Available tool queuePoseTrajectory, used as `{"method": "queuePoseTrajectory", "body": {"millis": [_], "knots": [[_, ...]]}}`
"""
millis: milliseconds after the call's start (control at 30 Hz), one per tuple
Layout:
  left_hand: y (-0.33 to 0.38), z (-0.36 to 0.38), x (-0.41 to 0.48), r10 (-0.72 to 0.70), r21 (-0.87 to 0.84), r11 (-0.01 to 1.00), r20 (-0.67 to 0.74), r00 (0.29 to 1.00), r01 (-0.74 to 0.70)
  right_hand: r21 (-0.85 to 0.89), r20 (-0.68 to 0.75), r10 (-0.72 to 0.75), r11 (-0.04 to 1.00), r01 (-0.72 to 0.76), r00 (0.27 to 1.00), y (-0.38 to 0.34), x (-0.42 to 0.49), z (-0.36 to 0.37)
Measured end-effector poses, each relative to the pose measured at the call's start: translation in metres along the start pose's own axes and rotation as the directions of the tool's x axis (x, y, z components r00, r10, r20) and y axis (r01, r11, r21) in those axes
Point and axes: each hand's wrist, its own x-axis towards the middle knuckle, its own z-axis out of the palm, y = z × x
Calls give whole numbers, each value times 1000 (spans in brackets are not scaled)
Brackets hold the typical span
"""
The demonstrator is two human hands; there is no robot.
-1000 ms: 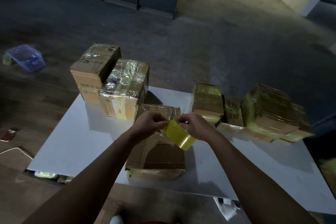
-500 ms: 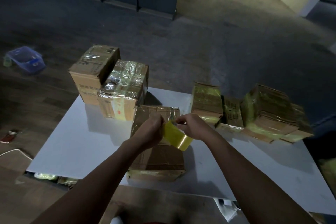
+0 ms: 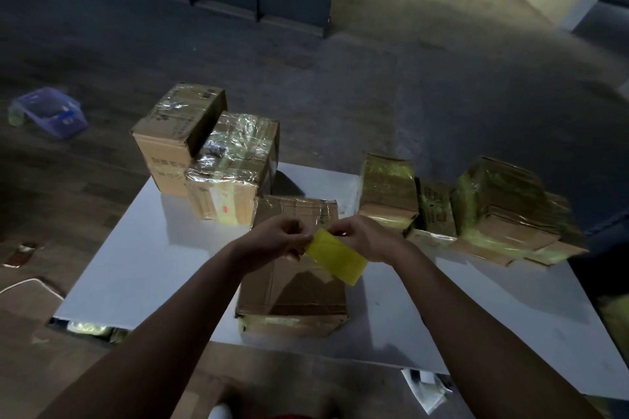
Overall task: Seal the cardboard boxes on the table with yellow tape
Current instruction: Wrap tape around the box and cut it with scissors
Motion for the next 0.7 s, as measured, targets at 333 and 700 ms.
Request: {"method": "queuePoseTrajectory", "body": {"millis": [333, 700], "knots": [[-3, 7, 4, 40, 255, 966, -276, 960, 32, 182, -17, 86, 980, -82, 996, 2, 2, 2], [-9, 3, 11, -36, 190, 967, -561, 827, 171, 466, -132, 43, 885, 24, 990, -8, -7, 11]]}}
